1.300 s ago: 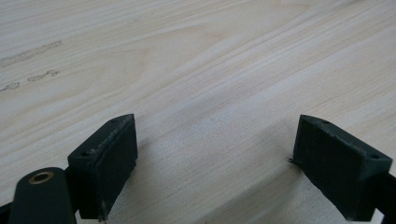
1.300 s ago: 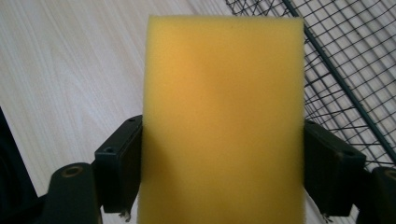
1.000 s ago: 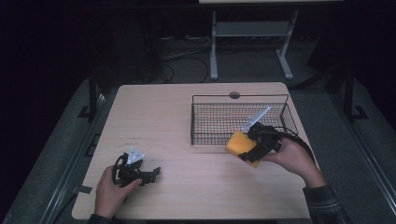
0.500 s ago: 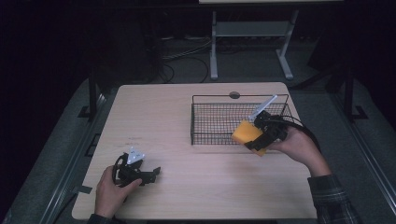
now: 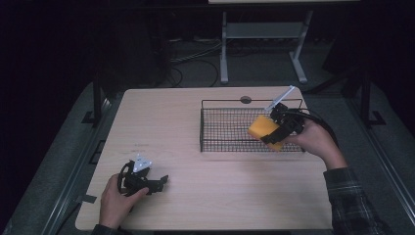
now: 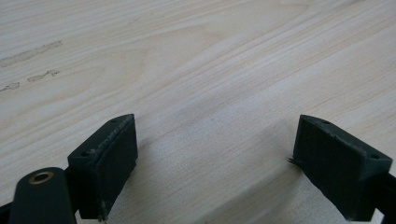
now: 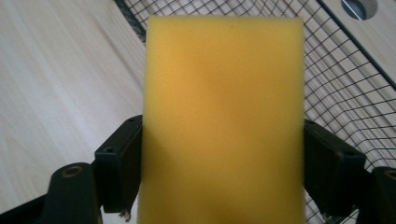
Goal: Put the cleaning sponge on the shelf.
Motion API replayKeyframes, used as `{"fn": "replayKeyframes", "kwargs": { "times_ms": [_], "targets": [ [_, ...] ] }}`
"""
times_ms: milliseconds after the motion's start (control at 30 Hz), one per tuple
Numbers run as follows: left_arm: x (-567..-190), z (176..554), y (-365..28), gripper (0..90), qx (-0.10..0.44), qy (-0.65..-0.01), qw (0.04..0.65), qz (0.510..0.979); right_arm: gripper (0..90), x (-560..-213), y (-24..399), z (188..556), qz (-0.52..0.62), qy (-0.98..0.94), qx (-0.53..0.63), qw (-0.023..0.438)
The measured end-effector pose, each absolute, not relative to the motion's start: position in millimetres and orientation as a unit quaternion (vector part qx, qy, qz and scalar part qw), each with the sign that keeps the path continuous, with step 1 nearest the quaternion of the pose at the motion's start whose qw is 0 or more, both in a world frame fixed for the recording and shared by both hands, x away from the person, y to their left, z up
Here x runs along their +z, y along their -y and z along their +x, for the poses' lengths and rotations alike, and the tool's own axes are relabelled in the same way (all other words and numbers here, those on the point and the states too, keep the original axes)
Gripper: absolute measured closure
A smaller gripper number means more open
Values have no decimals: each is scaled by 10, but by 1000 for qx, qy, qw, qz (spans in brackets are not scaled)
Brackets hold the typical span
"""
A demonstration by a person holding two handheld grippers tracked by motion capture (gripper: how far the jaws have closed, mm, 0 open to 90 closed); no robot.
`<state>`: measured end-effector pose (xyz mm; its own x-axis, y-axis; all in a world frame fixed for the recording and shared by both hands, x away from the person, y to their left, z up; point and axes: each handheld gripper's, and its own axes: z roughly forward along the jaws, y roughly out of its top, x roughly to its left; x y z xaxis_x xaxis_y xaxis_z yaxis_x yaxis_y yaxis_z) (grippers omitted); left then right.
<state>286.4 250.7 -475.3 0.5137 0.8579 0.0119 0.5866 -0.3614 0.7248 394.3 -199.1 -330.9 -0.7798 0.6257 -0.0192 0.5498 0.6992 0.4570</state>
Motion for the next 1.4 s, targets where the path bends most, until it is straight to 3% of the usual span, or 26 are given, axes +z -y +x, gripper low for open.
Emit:
{"fn": "replayKeyframes", "kwargs": {
  "times_ms": [967,1400],
  "targets": [
    [-4753,2862,-2506,128,198,-452,341,800,238,-3607,2161,4634,397,-891,203,83],
    [-4753,2862,-2506,128,198,-452,341,800,237,-3816,2161,4776,420,-885,184,79]
  ]
}}
